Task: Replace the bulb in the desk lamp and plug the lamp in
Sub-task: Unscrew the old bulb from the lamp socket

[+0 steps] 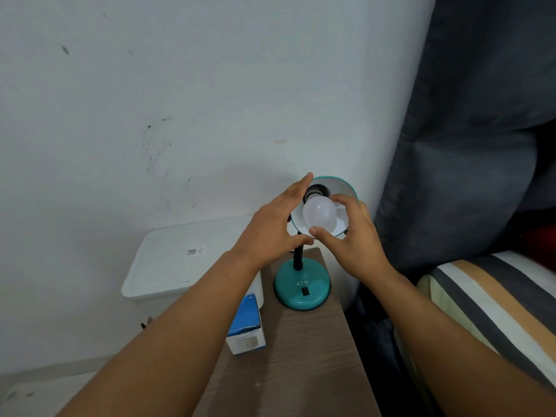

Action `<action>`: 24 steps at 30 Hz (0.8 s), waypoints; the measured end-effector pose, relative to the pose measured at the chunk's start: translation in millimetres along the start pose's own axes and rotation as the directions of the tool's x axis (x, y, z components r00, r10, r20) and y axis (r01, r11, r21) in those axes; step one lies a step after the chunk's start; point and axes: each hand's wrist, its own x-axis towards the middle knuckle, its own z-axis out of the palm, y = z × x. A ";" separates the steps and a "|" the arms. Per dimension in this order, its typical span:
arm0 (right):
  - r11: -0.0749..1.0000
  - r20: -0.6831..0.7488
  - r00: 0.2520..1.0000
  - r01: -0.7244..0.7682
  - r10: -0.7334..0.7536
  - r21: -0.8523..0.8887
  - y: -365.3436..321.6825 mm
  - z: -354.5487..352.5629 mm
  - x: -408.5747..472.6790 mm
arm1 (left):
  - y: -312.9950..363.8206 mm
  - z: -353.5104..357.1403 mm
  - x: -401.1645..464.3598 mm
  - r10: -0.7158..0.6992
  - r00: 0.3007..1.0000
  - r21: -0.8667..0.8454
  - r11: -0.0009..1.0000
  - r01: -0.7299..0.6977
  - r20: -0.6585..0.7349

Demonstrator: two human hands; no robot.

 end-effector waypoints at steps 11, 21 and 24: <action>0.998 0.005 0.998 -0.064 0.064 0.013 -5.4 0.6 0.5 | 1.6 1.1 -1.1 0.000 1.000 0.003 1.000 0.000 -0.023; 0.996 0.038 0.998 -0.046 0.043 0.081 -5.5 -0.4 0.8 | -2.8 1.9 0.3 -0.003 1.000 0.006 1.000 0.003 -0.018; 0.997 -0.004 0.998 -0.065 0.066 0.039 -7.8 0.6 0.1 | -2.3 2.4 0.5 -0.005 1.000 -0.005 1.000 0.005 -0.021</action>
